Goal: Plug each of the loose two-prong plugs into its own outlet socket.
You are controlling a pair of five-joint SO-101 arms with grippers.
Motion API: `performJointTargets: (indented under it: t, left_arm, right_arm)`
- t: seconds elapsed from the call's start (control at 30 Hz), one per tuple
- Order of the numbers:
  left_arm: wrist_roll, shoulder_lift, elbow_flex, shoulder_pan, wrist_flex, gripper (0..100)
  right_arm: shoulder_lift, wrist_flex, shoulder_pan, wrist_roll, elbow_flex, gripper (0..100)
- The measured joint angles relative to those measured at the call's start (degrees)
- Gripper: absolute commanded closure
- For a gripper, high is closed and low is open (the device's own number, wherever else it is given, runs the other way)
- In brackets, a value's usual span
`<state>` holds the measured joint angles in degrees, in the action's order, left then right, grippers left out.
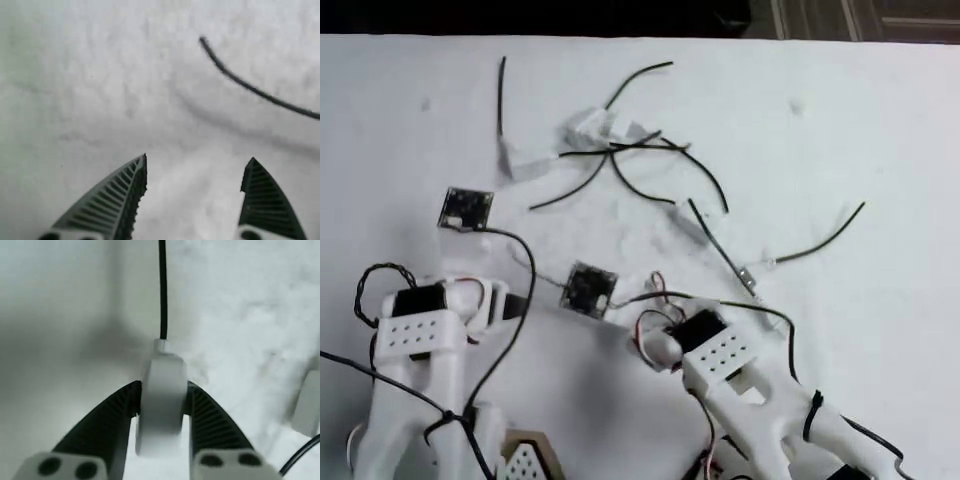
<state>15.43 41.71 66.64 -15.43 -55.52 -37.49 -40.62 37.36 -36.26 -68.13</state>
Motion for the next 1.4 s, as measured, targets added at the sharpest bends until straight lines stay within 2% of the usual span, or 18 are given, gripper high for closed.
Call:
performJointTargets:
  t: [0.07,0.27,0.37,0.47,0.5,0.6,0.73,0.83,0.97,1.17,1.3,1.4]
  left_arm:
    - [0.00,0.00,0.00,0.00,0.00,69]
    - [0.00,0.00,0.00,0.00,0.00,69]
    - [0.00,0.00,0.00,0.00,0.00,69]
    - [0.00,0.00,0.00,0.00,0.00,69]
    - [0.00,0.00,0.00,0.00,0.00,69]
    - [0.00,0.00,0.00,0.00,0.00,69]
    - [0.00,0.00,0.00,0.00,0.00,69]
    - [0.00,0.00,0.00,0.00,0.00,69]
    - [0.00,0.00,0.00,0.00,0.00,69]
    - [0.00,0.00,0.00,0.00,0.00,69]
    - [0.00,0.00,0.00,0.00,0.00,69]
    - [0.53,0.00,-0.53,0.00,0.00,69]
  right_arm:
    - [0.00,-0.88,-0.09,3.43,0.18,72.9]
    - [-0.09,-9.67,-2.64,9.05,6.59,76.0]
    - [-0.09,-13.36,-5.10,9.67,10.29,82.6]
    - [-0.09,-13.80,-8.70,9.76,12.75,94.3]
    - [-0.09,-13.19,-9.93,9.76,13.19,98.5]
    - [0.00,-8.53,-12.04,9.76,13.36,95.7]
    - [2.64,-0.62,-11.96,9.76,9.05,98.1]
    - [6.15,4.75,-9.67,9.76,5.01,98.1]
    - [7.56,3.87,-3.25,9.76,3.34,98.1]
    - [-3.08,-4.92,1.76,9.76,3.16,98.1]
    - [-16.44,-12.57,1.23,9.76,3.16,97.9]
    - [-26.64,-17.05,-3.25,9.76,3.16,97.8]
